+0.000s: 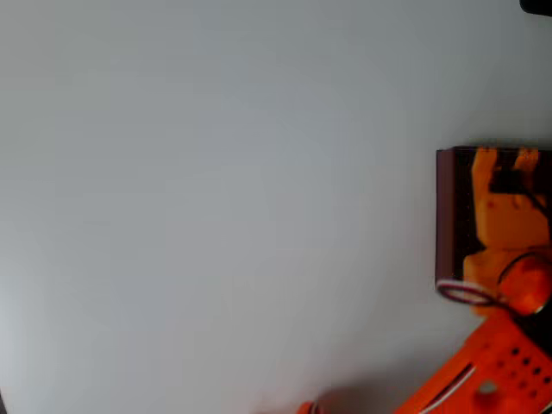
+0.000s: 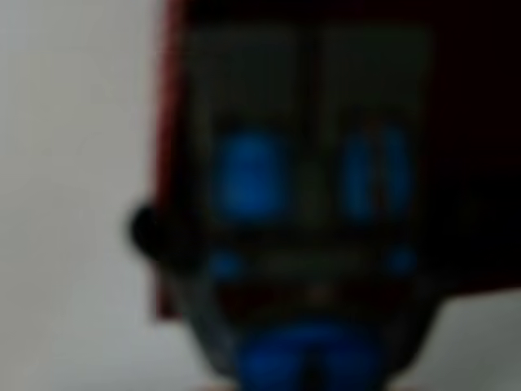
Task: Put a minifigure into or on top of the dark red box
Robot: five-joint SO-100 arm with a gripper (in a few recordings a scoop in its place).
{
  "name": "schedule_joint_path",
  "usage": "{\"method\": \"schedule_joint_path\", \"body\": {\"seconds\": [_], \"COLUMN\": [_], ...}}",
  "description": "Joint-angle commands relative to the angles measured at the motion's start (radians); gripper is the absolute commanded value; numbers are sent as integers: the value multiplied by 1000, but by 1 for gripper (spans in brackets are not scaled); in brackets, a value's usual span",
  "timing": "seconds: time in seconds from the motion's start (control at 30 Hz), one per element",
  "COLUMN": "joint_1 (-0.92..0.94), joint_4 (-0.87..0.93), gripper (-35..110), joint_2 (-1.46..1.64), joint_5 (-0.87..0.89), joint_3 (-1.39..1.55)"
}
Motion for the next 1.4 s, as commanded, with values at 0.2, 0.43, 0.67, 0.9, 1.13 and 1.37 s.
{"method": "schedule_joint_path", "body": {"seconds": [0.2, 0.43, 0.67, 0.9, 1.13, 1.37], "joint_1": [74, 84, 57, -18, -230, -732], "joint_4": [92, 114, 143, 141, -60, -261], "gripper": [3, 9, 10, 6, 0, 0], "joint_2": [-584, -704, -586, -310, 341, 1160], "joint_5": [-75, -166, -241, -279, -341, -468], "joint_3": [-561, -661, -638, -364, 279, 845]}}
